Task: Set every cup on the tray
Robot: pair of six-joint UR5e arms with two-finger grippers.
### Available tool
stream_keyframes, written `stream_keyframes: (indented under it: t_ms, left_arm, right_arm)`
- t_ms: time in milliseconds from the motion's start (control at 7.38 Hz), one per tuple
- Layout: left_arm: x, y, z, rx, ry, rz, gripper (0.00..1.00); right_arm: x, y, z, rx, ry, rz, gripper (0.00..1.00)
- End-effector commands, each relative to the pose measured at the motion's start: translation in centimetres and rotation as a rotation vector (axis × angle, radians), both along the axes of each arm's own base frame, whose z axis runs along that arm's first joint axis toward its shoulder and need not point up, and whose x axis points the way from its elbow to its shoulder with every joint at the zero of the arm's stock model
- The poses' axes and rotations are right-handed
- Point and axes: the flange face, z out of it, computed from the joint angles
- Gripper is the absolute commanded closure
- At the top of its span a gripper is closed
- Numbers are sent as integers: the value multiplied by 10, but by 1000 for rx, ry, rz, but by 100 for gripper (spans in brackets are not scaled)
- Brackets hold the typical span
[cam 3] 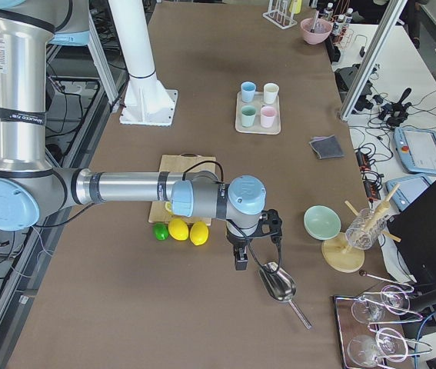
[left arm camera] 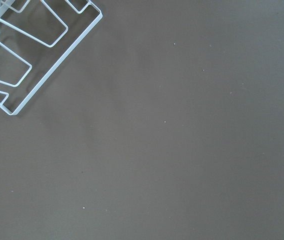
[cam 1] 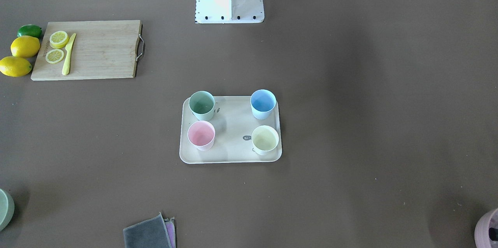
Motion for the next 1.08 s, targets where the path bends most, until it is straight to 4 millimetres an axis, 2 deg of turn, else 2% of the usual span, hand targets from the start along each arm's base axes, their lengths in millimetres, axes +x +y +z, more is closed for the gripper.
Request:
stream_keyframes:
  t_ms: [0,949]
  left_arm:
    - [1,0,-1,1,1,1,1]
    - [1,0,0,0,1,1,1]
  right_arm:
    - [-5,-1,-1,2,-9,-9,0]
    - [-12,-3,-3,14,-26,-22,0]
